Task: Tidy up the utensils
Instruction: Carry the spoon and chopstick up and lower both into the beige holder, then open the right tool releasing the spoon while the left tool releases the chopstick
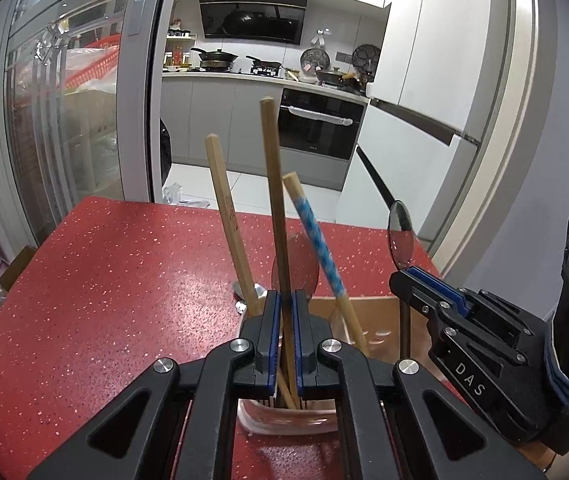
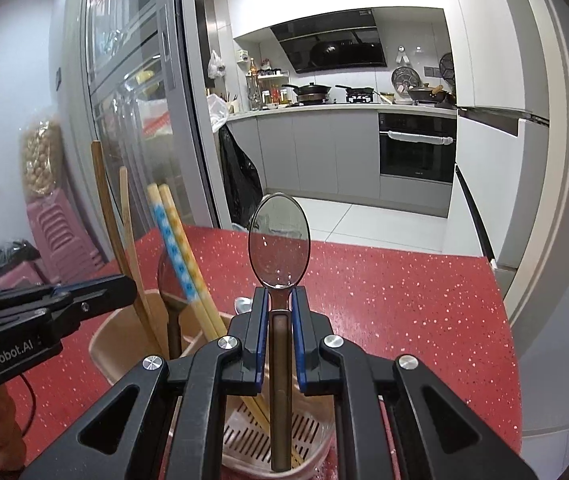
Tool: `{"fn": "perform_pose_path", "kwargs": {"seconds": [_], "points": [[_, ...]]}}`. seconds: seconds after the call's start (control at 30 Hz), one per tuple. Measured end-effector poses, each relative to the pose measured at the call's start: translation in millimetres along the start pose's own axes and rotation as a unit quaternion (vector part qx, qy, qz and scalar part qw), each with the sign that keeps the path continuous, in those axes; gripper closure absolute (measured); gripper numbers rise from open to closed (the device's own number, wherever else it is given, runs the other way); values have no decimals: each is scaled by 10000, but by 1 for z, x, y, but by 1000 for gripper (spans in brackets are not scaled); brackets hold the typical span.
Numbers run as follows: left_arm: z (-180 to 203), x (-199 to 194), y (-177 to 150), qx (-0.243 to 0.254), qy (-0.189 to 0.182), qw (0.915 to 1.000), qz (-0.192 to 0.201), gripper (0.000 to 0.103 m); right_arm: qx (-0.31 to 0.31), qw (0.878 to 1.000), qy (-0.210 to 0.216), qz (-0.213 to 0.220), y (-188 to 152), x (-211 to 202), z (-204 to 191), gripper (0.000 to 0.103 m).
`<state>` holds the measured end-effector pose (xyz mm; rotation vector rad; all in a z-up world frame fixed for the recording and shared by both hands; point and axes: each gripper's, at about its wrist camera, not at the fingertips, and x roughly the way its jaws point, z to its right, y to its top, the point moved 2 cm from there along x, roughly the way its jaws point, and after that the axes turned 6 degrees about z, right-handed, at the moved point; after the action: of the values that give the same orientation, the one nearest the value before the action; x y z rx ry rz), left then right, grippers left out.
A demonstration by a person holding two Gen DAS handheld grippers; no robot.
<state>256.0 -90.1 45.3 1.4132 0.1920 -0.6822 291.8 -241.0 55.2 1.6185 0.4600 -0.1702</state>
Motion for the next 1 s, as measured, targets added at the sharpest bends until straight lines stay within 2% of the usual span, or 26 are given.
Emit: {"fn": "perform_pose_path", "kwargs": {"seconds": [0.4,0.47,0.5,0.53,0.67,1.0], "points": [[1,2,-19,252,197,9992,-254,72,-173,9995,140,-209,-9,-9,-8,89],[0,1,-21,245,215,9991,-283,72,-159,9992,210,-294,-9,-10,-8,77],[-1,0,-22,221,222,9991,-290,72,-156,9991,220,-313,-9,-11,-7,67],[-2,-2,-22,179,216,9992,-280,72,-157,9992,215,-301,-8,-12,-7,63],[-6,-13,-21,147,246,9993,-228,72,-77,9993,216,-278,-5,-21,-6,62],[-16,-48,-41,138,428,9984,-345,71,74,9988,329,-369,-10,-63,-16,37]]}}
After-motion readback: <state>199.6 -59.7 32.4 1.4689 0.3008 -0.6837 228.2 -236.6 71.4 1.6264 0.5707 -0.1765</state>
